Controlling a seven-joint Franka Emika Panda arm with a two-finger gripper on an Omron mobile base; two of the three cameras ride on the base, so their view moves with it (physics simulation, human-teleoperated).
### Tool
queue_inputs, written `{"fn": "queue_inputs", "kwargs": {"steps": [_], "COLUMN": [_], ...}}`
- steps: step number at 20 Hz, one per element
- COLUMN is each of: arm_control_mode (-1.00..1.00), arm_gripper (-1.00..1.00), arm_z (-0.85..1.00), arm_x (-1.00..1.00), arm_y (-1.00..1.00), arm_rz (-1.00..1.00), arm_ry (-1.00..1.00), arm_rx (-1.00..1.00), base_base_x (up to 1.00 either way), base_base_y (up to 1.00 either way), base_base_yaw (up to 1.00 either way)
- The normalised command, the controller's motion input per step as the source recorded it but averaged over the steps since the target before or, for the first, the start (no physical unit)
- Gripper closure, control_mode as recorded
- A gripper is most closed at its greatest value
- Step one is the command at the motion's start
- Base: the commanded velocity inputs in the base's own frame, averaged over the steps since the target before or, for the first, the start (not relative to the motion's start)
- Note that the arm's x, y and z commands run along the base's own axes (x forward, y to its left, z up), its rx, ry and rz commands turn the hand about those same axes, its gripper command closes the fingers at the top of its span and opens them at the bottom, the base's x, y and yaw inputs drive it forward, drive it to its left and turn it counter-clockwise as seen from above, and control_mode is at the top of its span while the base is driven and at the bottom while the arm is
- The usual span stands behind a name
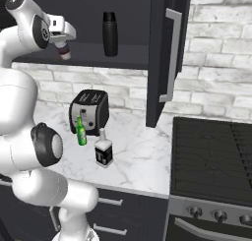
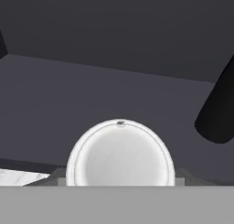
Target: Sort all alcoholic drinks to one cabinet, and non-alcoholic drinks to the other.
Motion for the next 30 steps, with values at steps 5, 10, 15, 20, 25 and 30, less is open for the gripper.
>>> {"fn": "queue_inputs", "kwargs": {"steps": [5, 10, 15, 20, 25, 30], "arm_control_mode": [-1.00, -1.00, -1.00, -1.00, -1.00, -1.00], "arm_gripper": [1.00, 1.00, 1.00, 1.00, 1.00, 1.00], "arm_z": [0.00, 0.00, 0.00, 0.00, -0.02, -0.06], "arm_x": [0.30, 0.26, 0.19, 0.12, 0.09, 0.09], "arm_y": [0.04, 0.04, 0.03, 0.04, 0.00, 0.00], "arm_rz": [-0.02, -0.03, -0.03, -0.04, -0.03, -0.02], "arm_ry": [0.00, 0.00, 0.00, 0.00, 0.00, -0.01], "arm_rx": [0.00, 0.00, 0.00, 0.00, 0.00, 0.00], "base_base_x": [0.00, 0.00, 0.00, 0.00, 0.00, 0.00], "base_base_y": [0.00, 0.00, 0.00, 0.00, 0.00, 0.00], "base_base_yaw": [0.00, 0.00, 0.00, 0.00, 0.00, 0.00]}}
